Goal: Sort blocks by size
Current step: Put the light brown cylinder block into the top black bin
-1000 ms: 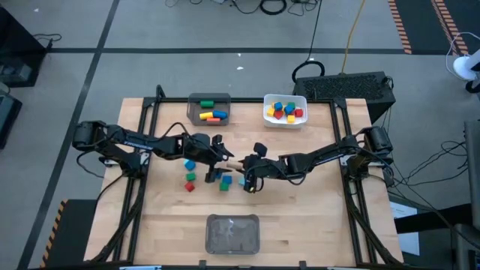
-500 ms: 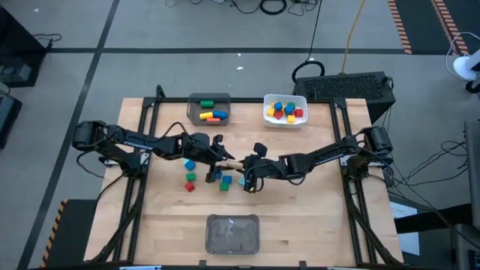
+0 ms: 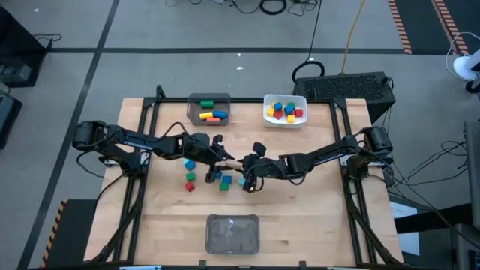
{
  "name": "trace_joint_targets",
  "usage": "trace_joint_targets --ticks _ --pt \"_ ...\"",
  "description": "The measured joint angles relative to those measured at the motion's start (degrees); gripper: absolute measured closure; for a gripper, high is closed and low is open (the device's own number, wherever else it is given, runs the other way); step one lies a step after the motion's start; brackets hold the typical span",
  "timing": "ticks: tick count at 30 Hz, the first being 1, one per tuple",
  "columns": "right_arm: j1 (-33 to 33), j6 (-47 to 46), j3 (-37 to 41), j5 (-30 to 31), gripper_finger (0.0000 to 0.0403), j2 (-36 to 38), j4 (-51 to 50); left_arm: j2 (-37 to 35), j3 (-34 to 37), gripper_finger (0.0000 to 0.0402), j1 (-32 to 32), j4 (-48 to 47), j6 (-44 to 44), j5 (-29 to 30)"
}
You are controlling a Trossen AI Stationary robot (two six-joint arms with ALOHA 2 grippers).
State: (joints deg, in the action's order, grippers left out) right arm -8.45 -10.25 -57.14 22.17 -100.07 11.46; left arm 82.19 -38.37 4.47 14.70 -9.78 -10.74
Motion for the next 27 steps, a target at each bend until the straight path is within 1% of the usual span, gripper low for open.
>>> trace_joint_targets --ticks 7,13,17,19,21,23,25,27 --pt "0.0 0.2 0.0 0.0 0.0283 0.0 -0.1 0.0 0.0 0.0259 0.0 1.6 -0.2 -0.3" --pt "0.0 0.1 0.0 0.0 0.0279 0.0 -0.1 0.0 0.0 0.0262 0.0 1.5 -0.2 -0.3" --pt "-0.2 0.0 0.0 0.8 0.0259 0.0 -0.1 -0.3 0.0 0.0262 0.5 1.4 -0.2 1.1" --pt "-0.4 0.0 0.0 2.4 0.0242 0.0 -0.2 -0.9 0.0 0.0262 1.7 0.7 -0.1 1.7" --pt "-0.7 -1.1 0.0 5.7 0.0225 0.0 -1.3 -2.0 -0.1 0.0262 3.7 -1.2 0.0 1.8" --pt "-1.0 -3.6 0.0 7.8 0.021 0.2 -3.6 -3.1 -0.1 0.0262 6.5 -2.7 0.4 4.0" --pt "-1.0 -6.0 0.0 8.3 0.0199 0.3 -5.3 -4.4 -0.1 0.0262 9.6 -4.8 0.5 5.2" --pt "-0.2 -7.7 0.0 8.5 0.0193 0.6 -7.0 -5.4 -0.1 0.0262 12.5 -6.5 0.4 4.2"
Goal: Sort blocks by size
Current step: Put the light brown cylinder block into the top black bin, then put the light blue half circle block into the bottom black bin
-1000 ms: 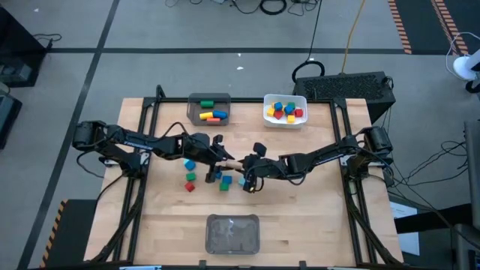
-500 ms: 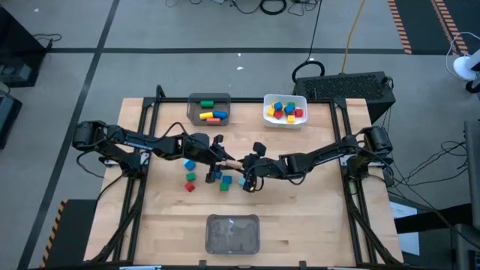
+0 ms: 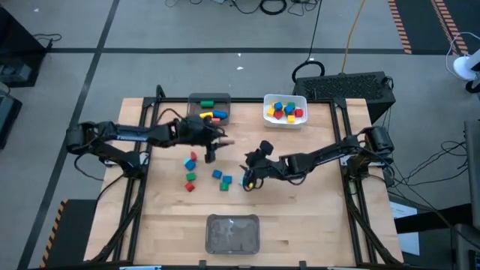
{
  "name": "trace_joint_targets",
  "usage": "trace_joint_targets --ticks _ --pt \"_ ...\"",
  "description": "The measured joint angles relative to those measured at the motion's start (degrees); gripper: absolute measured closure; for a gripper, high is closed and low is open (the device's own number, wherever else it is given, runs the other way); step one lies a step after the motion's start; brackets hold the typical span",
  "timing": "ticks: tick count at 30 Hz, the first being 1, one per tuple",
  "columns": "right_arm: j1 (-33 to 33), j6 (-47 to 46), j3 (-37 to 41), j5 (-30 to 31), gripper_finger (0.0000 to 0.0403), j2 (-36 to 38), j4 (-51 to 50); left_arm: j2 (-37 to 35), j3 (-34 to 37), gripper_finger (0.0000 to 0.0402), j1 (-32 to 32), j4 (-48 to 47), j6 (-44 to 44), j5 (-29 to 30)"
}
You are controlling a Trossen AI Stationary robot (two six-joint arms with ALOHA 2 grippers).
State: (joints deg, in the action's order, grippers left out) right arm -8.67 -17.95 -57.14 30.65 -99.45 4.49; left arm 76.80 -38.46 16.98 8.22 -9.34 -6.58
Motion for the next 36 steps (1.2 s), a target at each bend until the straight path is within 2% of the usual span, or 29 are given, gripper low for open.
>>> trace_joint_targets --ticks 10,13,17,22,27,36 --pt "0.9 -1.4 0.0 -2.2 0.0193 0.1 -0.6 -0.5 0.0 0.0262 17.8 -3.2 -2.0 -0.7" --pt "1.1 -2.4 0.0 -4.4 0.0193 0.1 -0.3 0.3 0.0 0.0262 22.2 -3.2 -1.9 -4.7" --pt "1.2 -2.6 0.0 -5.5 0.0193 0.1 0.1 2.7 0.0 0.0261 27.0 -3.2 -1.5 -5.0" --pt "1.2 -2.6 0.0 -5.5 0.0193 0.1 0.1 7.5 0.0 0.0244 31.0 -2.0 -1.7 -5.4" --pt "1.2 -2.6 0.0 -5.5 0.0193 0.1 0.0 11.6 0.0 0.024 33.5 3.2 -1.5 -5.5" --pt "1.6 -2.8 0.0 -7.0 0.0192 0.1 0.0 12.8 0.0 0.0237 35.0 3.8 0.0 -5.5"
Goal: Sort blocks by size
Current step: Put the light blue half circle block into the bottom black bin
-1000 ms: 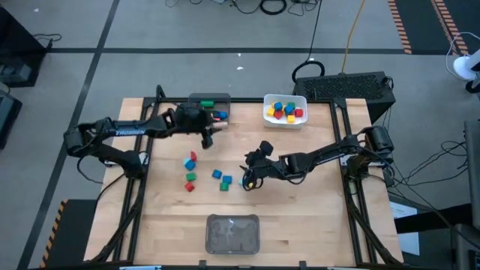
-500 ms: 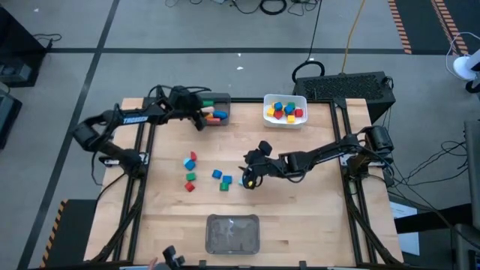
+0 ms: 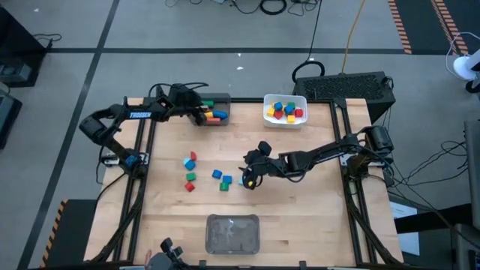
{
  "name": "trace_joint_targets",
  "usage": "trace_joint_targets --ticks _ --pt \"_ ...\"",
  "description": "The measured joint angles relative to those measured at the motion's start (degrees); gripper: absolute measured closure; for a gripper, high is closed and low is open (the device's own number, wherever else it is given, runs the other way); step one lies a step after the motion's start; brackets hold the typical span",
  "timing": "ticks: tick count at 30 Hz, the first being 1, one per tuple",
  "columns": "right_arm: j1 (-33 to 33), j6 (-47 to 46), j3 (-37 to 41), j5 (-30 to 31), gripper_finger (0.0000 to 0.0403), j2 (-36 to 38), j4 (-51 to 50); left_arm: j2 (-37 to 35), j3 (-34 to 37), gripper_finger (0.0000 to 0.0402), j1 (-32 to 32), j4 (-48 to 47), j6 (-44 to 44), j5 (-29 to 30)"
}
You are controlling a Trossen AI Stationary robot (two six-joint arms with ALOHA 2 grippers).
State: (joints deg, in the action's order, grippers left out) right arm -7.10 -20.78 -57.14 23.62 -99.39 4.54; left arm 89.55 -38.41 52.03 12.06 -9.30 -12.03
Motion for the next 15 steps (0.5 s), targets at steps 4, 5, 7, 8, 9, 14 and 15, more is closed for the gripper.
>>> trace_joint_targets --ticks 4,5,7,8,9,14,15 --pt "0.0 0.0 0.0 -0.1 0.0193 0.0 0.0 0.0 0.0 0.0236 0.0 0.0 0.0 0.0" --pt "0.0 -0.2 0.0 -0.8 0.0192 0.0 -0.1 0.0 0.0 0.0236 0.0 -0.2 0.0 0.0" --pt "0.0 -0.7 0.0 -3.5 0.0192 0.0 -0.5 -0.6 0.0 0.0236 -0.1 -1.0 0.0 0.0" --pt "0.0 -1.1 0.0 -4.7 0.0192 -0.1 -0.9 -1.2 0.0 0.0236 -0.4 -1.3 0.0 0.0" --pt "0.0 -1.4 0.0 -5.7 0.0192 -0.3 -1.2 -1.8 0.0 0.0235 -0.6 -1.3 0.0 0.0" --pt "0.0 -3.2 0.0 -9.0 0.0192 -1.8 -5.4 -7.7 0.0 0.0235 -3.2 -3.6 0.0 -4.6" --pt "-0.3 -3.1 0.0 -9.0 0.0192 -2.1 -5.9 -9.2 0.0 0.0235 -3.9 -4.4 0.0 -6.2"
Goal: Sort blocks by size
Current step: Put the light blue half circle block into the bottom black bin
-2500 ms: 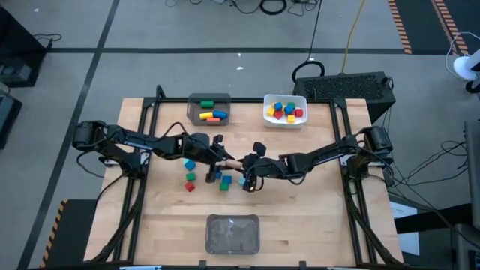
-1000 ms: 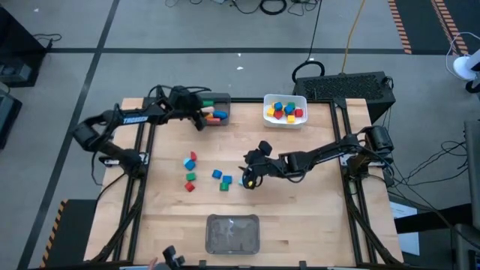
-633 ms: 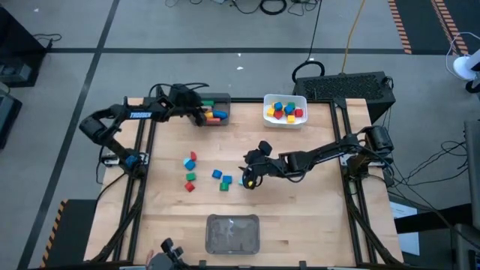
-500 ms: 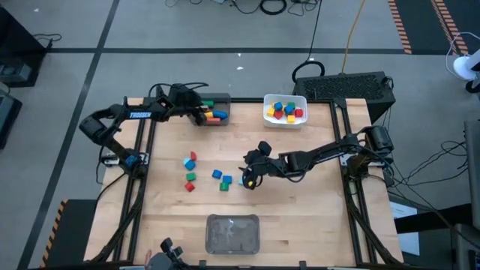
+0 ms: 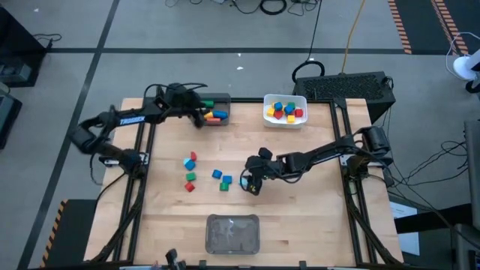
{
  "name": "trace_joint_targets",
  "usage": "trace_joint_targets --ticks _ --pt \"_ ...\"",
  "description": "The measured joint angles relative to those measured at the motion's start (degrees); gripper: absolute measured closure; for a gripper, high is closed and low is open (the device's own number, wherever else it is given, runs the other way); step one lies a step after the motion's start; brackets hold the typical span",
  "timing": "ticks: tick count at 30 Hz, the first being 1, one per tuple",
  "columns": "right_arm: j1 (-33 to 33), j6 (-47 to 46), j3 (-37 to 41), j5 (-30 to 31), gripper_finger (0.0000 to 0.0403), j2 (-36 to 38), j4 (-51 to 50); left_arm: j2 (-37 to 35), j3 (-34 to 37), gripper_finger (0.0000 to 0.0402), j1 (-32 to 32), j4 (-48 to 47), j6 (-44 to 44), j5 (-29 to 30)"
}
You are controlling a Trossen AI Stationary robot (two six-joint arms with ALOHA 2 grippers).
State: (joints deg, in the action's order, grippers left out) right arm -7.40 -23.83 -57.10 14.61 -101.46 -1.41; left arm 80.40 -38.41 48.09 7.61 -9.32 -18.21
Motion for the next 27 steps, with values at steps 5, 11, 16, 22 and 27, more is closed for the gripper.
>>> trace_joint_targets --ticks 5,11,16,22,27 --pt "-1.5 2.5 0.0 0.4 0.0192 -1.2 0.2 -6.1 0.0 0.0235 -5.3 -5.1 -0.2 -8.9" --pt "-2.4 2.2 0.0 0.9 0.0186 -4.6 1.4 -7.2 0.1 0.0235 -13.5 -9.6 -2.0 -12.3" --pt "-3.6 1.8 0.0 3.8 0.0152 -6.5 4.0 -5.6 0.4 0.0235 -18.4 -8.9 -3.5 -11.3" --pt "-4.1 -0.5 0.0 3.3 0.0117 -7.8 4.7 -3.2 0.4 0.0235 -21.2 -7.6 -3.6 -8.4" --pt "-4.1 -1.1 0.0 3.1 0.0115 -9.2 4.5 -0.8 0.4 0.0235 -21.6 -7.6 -3.4 -6.0"
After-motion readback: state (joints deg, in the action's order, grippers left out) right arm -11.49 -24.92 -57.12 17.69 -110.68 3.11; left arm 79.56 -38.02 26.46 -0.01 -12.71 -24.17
